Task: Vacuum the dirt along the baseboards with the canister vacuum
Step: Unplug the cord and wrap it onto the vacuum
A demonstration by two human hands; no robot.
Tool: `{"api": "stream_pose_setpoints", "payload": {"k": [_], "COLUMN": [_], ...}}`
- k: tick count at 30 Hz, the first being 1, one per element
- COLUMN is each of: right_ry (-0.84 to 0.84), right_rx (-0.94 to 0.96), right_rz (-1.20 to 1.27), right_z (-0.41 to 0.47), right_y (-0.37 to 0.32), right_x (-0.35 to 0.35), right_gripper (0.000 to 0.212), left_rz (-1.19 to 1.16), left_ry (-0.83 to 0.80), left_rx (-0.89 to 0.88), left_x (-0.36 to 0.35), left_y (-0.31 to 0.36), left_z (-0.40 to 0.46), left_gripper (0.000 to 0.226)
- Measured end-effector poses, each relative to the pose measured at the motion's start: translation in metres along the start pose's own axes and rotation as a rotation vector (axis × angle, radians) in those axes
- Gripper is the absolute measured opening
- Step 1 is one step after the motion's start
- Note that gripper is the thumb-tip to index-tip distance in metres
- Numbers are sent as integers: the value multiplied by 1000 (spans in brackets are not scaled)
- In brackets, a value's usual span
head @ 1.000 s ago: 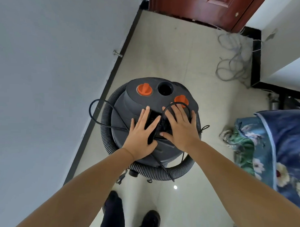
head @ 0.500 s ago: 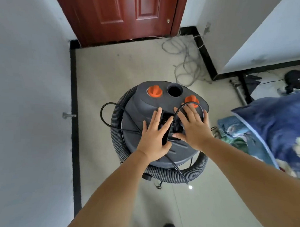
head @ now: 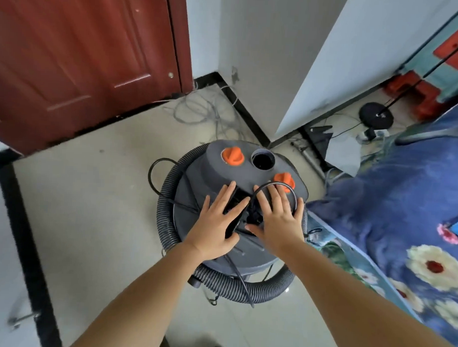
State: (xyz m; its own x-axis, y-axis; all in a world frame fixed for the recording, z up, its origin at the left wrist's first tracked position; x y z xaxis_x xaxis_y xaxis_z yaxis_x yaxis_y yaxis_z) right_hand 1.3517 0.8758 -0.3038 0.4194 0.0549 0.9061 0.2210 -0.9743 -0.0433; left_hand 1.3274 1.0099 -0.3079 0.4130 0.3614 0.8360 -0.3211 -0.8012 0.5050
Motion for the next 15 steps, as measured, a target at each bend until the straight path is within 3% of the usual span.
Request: {"api": "stream_pose_setpoints", "payload": {"k": [9,15], "right_ry": [15,-11], "right_rx": [-265,-344], "right_rz": [51,113], "right_z": [88,121], "right_y": [125,189], "right_x": [50,72], "right_gripper": [92,92], "left_rz": [-1,12], "left_ry": [-93,-113], "left_rx": [-205,-262], "left_x": [28,34], "left_y": [28,51], "left_z": [178,258], "left_gripper": [78,78]}}
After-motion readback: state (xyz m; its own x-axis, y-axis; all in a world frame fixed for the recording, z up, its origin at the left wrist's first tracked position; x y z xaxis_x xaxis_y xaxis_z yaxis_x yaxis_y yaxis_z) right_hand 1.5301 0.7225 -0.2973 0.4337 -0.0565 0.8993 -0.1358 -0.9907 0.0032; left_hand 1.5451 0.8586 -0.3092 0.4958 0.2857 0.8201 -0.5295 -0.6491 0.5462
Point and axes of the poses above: each hand's wrist, its own z-axis towards the middle knuckle, its own x-axis out of the back of the hand, y = z × x, the point moved 8 cm from there along z, towards the middle knuckle, and after that the axes turned 8 degrees about -y, right-handed, at the moved point
